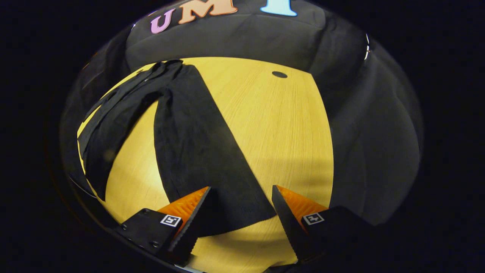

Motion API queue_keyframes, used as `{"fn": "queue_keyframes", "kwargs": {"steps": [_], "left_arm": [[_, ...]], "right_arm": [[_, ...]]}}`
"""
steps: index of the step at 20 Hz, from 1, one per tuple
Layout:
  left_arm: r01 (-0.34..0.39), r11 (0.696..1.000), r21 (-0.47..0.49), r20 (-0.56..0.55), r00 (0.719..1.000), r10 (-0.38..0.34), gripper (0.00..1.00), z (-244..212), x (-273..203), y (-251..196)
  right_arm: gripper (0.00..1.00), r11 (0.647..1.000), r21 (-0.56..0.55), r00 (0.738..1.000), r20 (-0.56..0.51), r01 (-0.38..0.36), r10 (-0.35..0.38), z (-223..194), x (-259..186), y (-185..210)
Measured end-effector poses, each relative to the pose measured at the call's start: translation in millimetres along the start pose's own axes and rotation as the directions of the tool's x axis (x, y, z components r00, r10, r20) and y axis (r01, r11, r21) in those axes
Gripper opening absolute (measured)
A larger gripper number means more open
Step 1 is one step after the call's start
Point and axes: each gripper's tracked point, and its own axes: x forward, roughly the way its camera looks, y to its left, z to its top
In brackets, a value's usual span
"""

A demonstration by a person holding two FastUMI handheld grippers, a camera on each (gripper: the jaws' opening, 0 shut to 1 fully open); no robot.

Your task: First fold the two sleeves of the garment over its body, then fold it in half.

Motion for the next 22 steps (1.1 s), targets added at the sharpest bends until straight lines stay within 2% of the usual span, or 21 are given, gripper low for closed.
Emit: {"fn": "queue_keyframes", "kwargs": {"steps": [5,7,10,12,13,14,15,16,17,18,19,21,22], "left_arm": [[-0.002,1.0,0.0,-0.011,1.0,0.002,0.93,-3.5,7.0,-1.9],[0.003,1.0,-0.001,-0.01,1.0,-0.003,0.93,-3.2,8.6,-5.2],[0.017,1.0,0.002,-0.008,1.0,-0.017,0.96,-1.9,11.4,-9.0],[0.019,1.0,-0.001,0.002,1.0,-0.019,0.95,0.3,9.8,-8.8],[0.018,1.0,-0.004,0.008,1.0,-0.018,0.93,2.5,8.8,-7.2],[0.016,1.0,-0.005,0.012,1.0,-0.016,0.95,2.7,7.9,-4.1],[0.01,1.0,-0.004,0.014,1.0,-0.01,0.91,3.2,7.1,-0.1],[0.004,1.0,-0.005,0.016,1.0,-0.004,0.95,4.3,4.4,4.7],[-0.004,1.0,-0.011,0.016,1.0,0.004,0.96,4.9,1.4,10.2],[-0.015,1.0,-0.024,0.027,1.0,0.015,0.91,6.3,-3.0,16.8],[-0.025,0.999,-0.043,0.04,0.999,0.027,0.96,8.9,-6.0,23.4],[-0.03,0.996,-0.082,0.061,0.998,0.035,0.96,8.7,-7.0,32.5],[-0.026,0.996,-0.087,0.057,0.998,0.031,0.91,4.4,-6.3,35.6]], "right_arm": [[0.98,0.999,0.035,0.999,-0.02,-0.036,0.037,-7.1,4.5,-1.5],[0.94,0.998,0.013,0.998,-0.024,-0.056,0.056,-4.5,2.8,7.5],[0.4,0.996,0.01,0.996,-0.032,-0.084,0.085,-6.8,3.2,23.4],[0.05,0.998,0.026,0.999,-0.015,-0.052,0.052,-7.0,3.4,23.9],[0.03,0.999,0.028,0.999,0.002,-0.033,0.033,-5.6,2.7,24.2],[0.03,0.999,0.029,0.999,0.026,-0.019,0.019,-1.5,-1.8,24.8],[0.03,0.999,0.045,0.999,0.044,-0.029,0.027,2.8,-7.3,29.0],[0.03,0.997,0.071,0.995,0.095,-0.041,0.035,14.5,-18.6,33.7],[0.03,0.993,0.098,0.986,0.159,-0.064,0.047,33.2,-31.1,43.8],[0.03,0.989,0.121,0.975,0.215,-0.09,0.063,52.2,-43.7,53.8],[0.02,0.986,0.125,0.963,0.259,-0.112,0.077,66.9,-54.2,62.1],[0.02,0.987,0.106,0.953,0.291,-0.122,0.086,88.6,-70.1,74.5],[0.02,0.987,0.1,0.938,0.335,-0.126,0.086,103.6,-81.2,83.1]]}}
